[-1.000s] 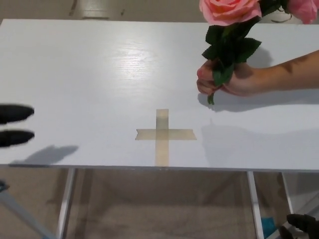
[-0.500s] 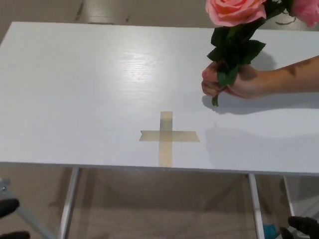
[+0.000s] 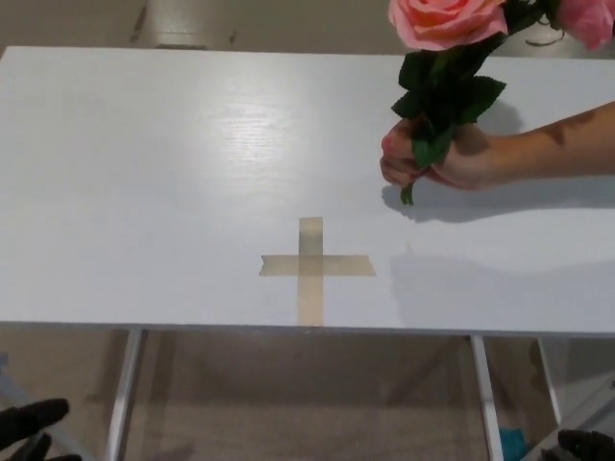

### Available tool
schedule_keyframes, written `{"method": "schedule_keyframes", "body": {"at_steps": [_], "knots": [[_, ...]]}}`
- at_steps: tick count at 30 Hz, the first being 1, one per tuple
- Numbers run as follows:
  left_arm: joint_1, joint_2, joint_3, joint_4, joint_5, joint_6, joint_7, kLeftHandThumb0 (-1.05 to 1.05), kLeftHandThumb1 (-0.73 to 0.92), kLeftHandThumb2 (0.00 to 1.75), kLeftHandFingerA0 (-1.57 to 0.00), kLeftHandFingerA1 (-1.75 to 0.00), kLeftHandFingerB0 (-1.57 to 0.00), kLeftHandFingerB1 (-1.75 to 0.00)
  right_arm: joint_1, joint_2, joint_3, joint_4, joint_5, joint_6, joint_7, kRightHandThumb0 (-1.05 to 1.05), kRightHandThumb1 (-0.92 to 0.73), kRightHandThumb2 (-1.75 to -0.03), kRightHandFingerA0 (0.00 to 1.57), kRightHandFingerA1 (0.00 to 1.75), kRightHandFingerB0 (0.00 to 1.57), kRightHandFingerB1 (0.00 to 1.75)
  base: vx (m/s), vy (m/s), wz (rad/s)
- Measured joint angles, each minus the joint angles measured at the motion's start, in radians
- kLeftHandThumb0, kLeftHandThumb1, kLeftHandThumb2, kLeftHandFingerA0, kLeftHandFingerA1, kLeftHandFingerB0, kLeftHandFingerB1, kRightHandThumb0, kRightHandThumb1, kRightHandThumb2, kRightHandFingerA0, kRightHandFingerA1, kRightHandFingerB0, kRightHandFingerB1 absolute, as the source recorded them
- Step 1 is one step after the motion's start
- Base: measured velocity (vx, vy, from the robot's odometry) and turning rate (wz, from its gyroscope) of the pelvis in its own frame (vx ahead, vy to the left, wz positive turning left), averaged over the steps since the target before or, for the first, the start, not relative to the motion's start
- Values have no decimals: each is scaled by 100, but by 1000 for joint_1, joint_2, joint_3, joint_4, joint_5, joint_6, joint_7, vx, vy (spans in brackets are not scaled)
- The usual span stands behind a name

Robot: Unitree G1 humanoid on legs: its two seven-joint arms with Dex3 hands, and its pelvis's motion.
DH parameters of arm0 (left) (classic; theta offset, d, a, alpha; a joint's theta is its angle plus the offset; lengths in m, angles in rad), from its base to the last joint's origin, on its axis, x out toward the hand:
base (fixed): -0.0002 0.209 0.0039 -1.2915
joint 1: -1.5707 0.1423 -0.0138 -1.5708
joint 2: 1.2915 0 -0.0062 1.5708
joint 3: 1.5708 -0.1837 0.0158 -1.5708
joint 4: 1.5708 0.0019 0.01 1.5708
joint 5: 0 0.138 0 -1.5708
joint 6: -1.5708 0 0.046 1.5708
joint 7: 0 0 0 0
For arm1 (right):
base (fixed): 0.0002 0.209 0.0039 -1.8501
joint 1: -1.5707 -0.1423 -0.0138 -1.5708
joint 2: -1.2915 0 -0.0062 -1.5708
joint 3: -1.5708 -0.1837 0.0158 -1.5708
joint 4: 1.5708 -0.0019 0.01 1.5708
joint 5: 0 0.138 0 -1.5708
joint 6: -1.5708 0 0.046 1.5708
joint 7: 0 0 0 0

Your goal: Use the left hand to pick up the rose and passes it to a human.

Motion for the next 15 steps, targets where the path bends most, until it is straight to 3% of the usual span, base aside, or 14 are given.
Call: {"method": "schedule_keyframes", "body": {"at_steps": [4, 5, 6, 13, 14, 15], "knots": [[-71, -10, -38, 108, 30, -1, 78, -80, 55, 90, -42, -49, -30, -42, 2, 4, 0, 2, 0, 0, 0, -59, -79, -65, 61, 43, 44, 34, 0, 0, 0], [-83, -15, -45, 127, 37, -2, 96, -74, 58, 62, -48, -39, -43, -36, 3, 5, 0, 2, 0, 0, 0, -59, -79, -65, 60, 44, 44, 34, 0, 0, 0], [-94, -22, -53, 148, 44, -3, 117, -71, 63, 60, -54, -39, -48, -36, 4, 6, 1, 2, 0, 0, 0, -59, -79, -65, 60, 44, 44, 34, 0, 0, 0], [-124, -53, -103, 273, 89, -23, 252, -63, 57, 58, -56, -39, -48, -36, 17, 20, 2, 3, -1, -2, 0, -59, -79, -66, 59, 44, 44, 34, 0, 0, 0], [-126, -55, -107, 284, 93, -26, 265, -58, 55, 57, -55, -39, -48, -36, 19, 21, 2, 3, -1, -2, 0, -60, -65, -99, 51, 57, 38, 50, 0, 0, 0], [-130, -60, -116, 304, 101, -32, 289, -58, 55, 57, -55, -39, -48, -36, 23, 24, 2, 3, -1, -3, 0, -60, -65, -99, 51, 57, 38, 50, 0, 0, 0]]}}
